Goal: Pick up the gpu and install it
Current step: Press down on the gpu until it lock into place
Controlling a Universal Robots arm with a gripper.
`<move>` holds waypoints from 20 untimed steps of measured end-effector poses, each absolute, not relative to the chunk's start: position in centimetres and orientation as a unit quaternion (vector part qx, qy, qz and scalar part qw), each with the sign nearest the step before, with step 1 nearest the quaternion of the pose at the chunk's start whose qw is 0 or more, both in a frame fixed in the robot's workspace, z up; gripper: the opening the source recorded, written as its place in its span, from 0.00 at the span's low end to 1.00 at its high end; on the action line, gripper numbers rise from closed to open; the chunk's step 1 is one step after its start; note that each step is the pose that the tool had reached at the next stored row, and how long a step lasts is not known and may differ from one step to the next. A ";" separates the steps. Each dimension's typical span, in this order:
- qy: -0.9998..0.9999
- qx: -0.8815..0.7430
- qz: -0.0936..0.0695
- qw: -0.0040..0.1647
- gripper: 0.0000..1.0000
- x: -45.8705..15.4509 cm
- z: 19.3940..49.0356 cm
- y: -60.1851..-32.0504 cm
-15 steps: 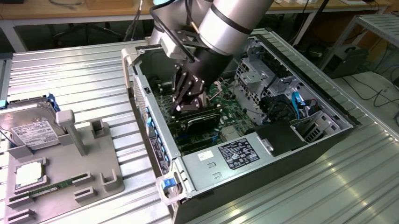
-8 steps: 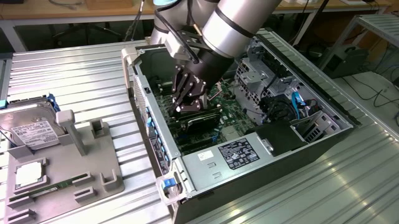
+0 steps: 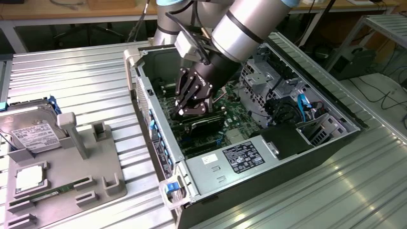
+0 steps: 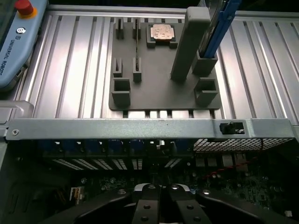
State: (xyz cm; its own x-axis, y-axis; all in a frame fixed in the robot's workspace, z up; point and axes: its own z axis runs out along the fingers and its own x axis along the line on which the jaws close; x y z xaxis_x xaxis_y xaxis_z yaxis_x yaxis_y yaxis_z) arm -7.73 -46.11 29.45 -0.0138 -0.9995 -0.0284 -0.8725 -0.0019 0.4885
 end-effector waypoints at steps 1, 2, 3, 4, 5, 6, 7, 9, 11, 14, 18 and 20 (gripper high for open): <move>-0.686 0.681 -0.191 0.170 0.11 -7.7 29.3 -46.1; -0.686 0.681 -0.192 0.171 0.11 -7.7 29.2 -46.1; -0.685 0.681 -0.193 0.172 0.11 -7.7 29.1 -46.1; -0.685 0.680 -0.194 0.174 0.11 -7.7 29.0 -46.1; -0.685 0.680 -0.195 0.175 0.11 -7.7 28.9 -46.1; -0.684 0.679 -0.197 0.177 0.11 -7.7 28.8 -46.1; -0.684 0.679 -0.199 0.179 0.11 -7.7 28.7 -46.1; -0.684 0.678 -0.200 0.182 0.11 -7.7 28.5 -46.1; -0.683 0.677 -0.202 0.184 0.11 -7.7 28.4 -46.1; -0.684 0.678 -0.199 0.183 0.11 -7.8 28.3 -46.0; -0.684 0.679 -0.197 0.181 0.11 -8.2 28.3 -45.9; -0.684 0.679 -0.197 0.181 0.11 -8.5 28.3 -45.9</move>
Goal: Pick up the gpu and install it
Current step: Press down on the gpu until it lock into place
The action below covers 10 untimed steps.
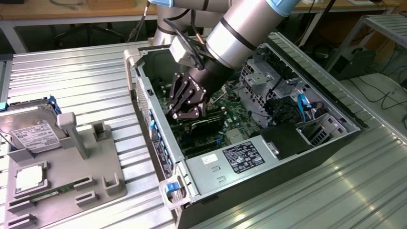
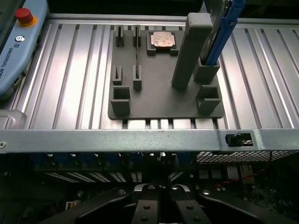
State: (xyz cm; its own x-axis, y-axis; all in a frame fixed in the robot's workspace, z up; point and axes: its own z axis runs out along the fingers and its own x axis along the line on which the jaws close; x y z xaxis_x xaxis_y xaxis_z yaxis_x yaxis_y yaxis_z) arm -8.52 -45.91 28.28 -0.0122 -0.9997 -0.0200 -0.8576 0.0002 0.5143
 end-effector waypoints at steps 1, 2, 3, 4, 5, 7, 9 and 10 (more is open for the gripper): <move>-0.684 0.679 -0.197 0.181 0.11 -8.5 28.3 -45.9; -0.684 0.679 -0.197 0.181 0.11 -8.5 28.2 -45.9; -0.684 0.679 -0.197 0.181 0.11 -8.4 28.0 -45.9; -0.684 0.679 -0.196 0.181 0.11 -8.3 28.0 -45.9; -0.684 0.679 -0.196 0.180 0.11 -8.3 27.9 -45.9; -0.684 0.680 -0.195 0.179 0.11 -8.2 27.8 -45.8; -0.684 0.680 -0.194 0.178 0.11 -8.0 27.8 -45.8; -0.684 0.680 -0.194 0.177 0.11 -7.9 27.7 -45.8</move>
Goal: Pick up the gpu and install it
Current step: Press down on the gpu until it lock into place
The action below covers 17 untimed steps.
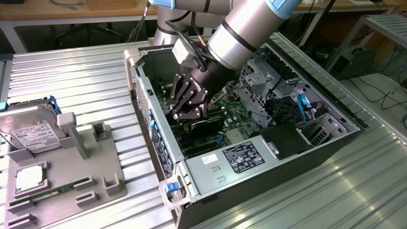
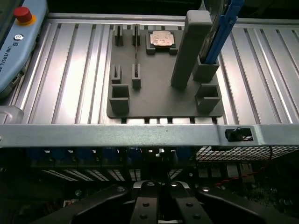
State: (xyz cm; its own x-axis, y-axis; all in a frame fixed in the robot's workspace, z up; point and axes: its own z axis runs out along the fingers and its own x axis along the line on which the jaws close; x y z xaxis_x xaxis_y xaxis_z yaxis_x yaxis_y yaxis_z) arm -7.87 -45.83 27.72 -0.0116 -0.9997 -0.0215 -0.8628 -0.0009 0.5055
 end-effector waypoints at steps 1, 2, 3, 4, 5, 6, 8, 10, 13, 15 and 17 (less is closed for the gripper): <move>-0.684 0.681 -0.193 0.177 0.11 -7.6 27.7 -45.8; -0.685 0.681 -0.192 0.176 0.11 -7.4 27.8 -45.8; -0.685 0.681 -0.192 0.176 0.11 -7.3 27.8 -45.8; -0.685 0.681 -0.191 0.175 0.11 -7.1 27.8 -45.8; -0.685 0.681 -0.191 0.175 0.11 -7.1 27.8 -45.8; -0.685 0.682 -0.190 0.174 0.11 -7.1 27.8 -45.8; -0.685 0.682 -0.188 0.173 0.11 -7.1 27.8 -45.7; -0.685 0.683 -0.187 0.171 0.11 -7.1 27.8 -45.7; -0.685 0.685 -0.183 0.168 0.11 -7.1 27.8 -45.6; -0.686 0.686 -0.179 0.164 0.11 -7.1 27.8 -45.6; -0.686 0.687 -0.176 0.161 0.11 -7.1 27.8 -45.6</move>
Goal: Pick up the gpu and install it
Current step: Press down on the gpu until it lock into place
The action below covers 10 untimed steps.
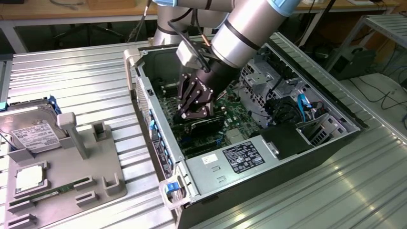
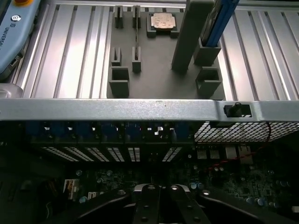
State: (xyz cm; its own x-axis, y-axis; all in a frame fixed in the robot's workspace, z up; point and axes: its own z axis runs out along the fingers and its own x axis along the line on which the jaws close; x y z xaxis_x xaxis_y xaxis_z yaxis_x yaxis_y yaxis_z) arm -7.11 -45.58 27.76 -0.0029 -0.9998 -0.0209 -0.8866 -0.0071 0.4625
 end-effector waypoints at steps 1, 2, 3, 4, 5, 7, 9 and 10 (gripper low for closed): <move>-0.686 0.689 -0.173 0.158 0.11 -7.1 27.8 -45.6; -0.687 0.689 -0.170 0.156 0.11 -7.1 27.8 -45.5; -0.687 0.690 -0.168 0.154 0.11 -7.1 27.8 -45.5; -0.687 0.691 -0.166 0.151 0.11 -7.1 27.8 -45.5; -0.688 0.692 -0.163 0.149 0.11 -7.1 27.8 -45.5; -0.688 0.693 -0.158 0.144 0.11 -7.1 27.8 -45.4; -0.689 0.695 -0.152 0.138 0.11 -7.1 27.8 -45.4; -0.690 0.696 -0.148 0.135 0.11 -7.1 27.8 -45.4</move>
State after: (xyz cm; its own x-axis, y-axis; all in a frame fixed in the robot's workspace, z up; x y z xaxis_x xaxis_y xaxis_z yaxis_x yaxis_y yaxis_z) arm -7.11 -45.37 27.77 0.0049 -0.9998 -0.0206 -0.9198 -0.0126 0.3922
